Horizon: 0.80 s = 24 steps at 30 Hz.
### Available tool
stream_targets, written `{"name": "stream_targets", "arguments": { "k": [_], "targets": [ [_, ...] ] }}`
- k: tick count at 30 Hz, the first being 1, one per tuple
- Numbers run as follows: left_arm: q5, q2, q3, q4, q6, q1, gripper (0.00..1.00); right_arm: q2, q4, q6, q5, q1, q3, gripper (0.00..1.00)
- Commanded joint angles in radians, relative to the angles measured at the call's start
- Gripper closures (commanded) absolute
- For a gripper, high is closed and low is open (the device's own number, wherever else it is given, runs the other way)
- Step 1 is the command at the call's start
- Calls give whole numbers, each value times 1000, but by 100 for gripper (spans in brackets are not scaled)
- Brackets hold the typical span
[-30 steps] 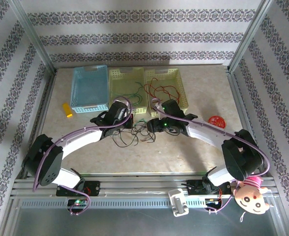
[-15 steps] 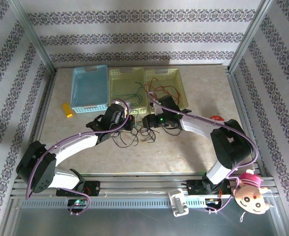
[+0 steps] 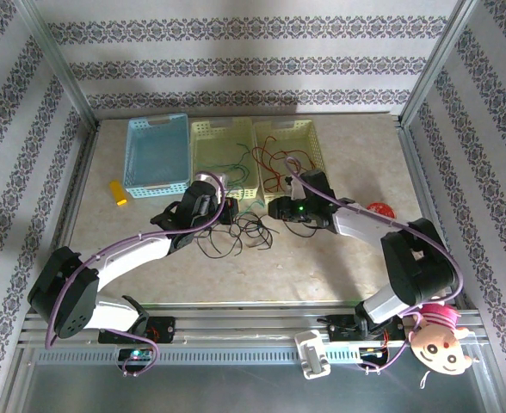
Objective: Untangle the cables
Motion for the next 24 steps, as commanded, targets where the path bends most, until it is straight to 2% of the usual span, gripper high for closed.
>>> {"name": "stream_targets", "arguments": {
  "k": [1, 6, 11, 13, 15, 18, 19, 20, 24],
  "targets": [
    [-44, 35, 19, 110, -48, 37, 100, -60, 29, 0, 17, -16, -21, 61],
    [-72, 177, 127, 129, -93, 137, 100, -107, 4, -21, 44, -21, -35, 61],
    [-63, 339, 288, 87, -43, 188, 99, -150, -4, -22, 43, -19, -68, 61],
    [-64, 383, 355, 48, -8, 188, 80, -170, -11, -31, 53, -19, -84, 60],
    [-55, 399, 383, 33, 10, 187, 40, -187, -18, -40, 70, -20, -92, 57],
    [-56, 368, 350, 33, 31, 168, 8, -203, -31, -54, 89, -22, -94, 55],
    [-62, 349, 329, 25, 45, 157, 2, -205, -33, -58, 91, -24, -91, 55],
    [-72, 330, 308, 15, 58, 143, 0, -204, -35, -63, 94, -25, -90, 55],
    [-100, 221, 187, -46, 95, 79, 2, -186, -35, -62, 108, -34, -81, 55]
  ]
}}
